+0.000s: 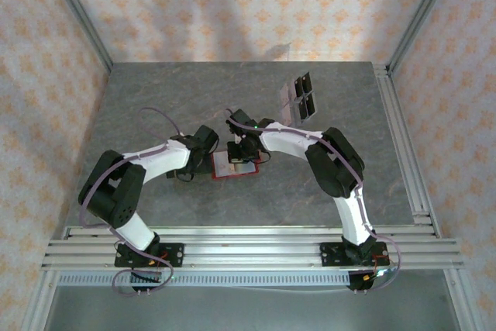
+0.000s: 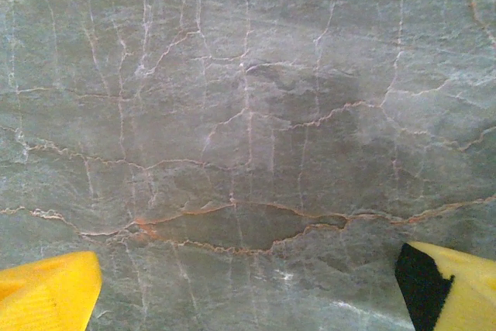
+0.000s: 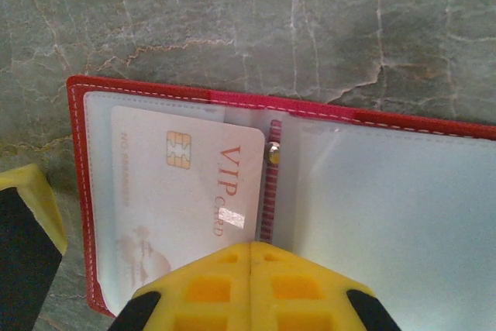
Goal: Put the credit cards into the card holder
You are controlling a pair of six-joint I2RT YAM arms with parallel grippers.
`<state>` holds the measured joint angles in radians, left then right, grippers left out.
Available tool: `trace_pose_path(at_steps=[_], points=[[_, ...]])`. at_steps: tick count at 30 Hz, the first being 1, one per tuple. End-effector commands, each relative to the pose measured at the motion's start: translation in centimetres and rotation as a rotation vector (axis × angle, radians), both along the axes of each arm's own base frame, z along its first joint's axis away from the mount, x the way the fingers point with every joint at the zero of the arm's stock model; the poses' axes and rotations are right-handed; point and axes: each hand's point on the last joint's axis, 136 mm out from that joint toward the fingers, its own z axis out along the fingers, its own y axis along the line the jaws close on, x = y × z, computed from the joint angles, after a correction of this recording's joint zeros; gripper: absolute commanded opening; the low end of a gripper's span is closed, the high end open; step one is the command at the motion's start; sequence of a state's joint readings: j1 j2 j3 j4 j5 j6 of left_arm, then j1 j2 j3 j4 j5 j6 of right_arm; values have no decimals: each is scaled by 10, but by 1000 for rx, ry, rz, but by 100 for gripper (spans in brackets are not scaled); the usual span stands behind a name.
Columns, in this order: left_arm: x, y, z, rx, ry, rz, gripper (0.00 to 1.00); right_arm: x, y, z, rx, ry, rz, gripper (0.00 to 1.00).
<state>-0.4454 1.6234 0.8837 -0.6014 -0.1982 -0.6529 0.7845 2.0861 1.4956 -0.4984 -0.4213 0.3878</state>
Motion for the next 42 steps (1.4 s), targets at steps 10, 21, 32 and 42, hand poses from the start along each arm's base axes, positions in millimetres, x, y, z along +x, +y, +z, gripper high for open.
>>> trace_pose_path(at_steps=[10, 21, 32, 42], points=[[5, -2, 0, 17, -8, -25, 100, 2, -10, 11, -12, -41, -22, 0], [7, -4, -1, 16, -7, -29, 100, 5, -8, 32, 56, -98, -36, 0], [6, -4, -4, 16, 0, -29, 100, 4, -14, 17, 15, -76, -43, 0], [6, -4, -5, 17, 1, -28, 100, 3, -19, -7, -27, -40, -39, 0]])
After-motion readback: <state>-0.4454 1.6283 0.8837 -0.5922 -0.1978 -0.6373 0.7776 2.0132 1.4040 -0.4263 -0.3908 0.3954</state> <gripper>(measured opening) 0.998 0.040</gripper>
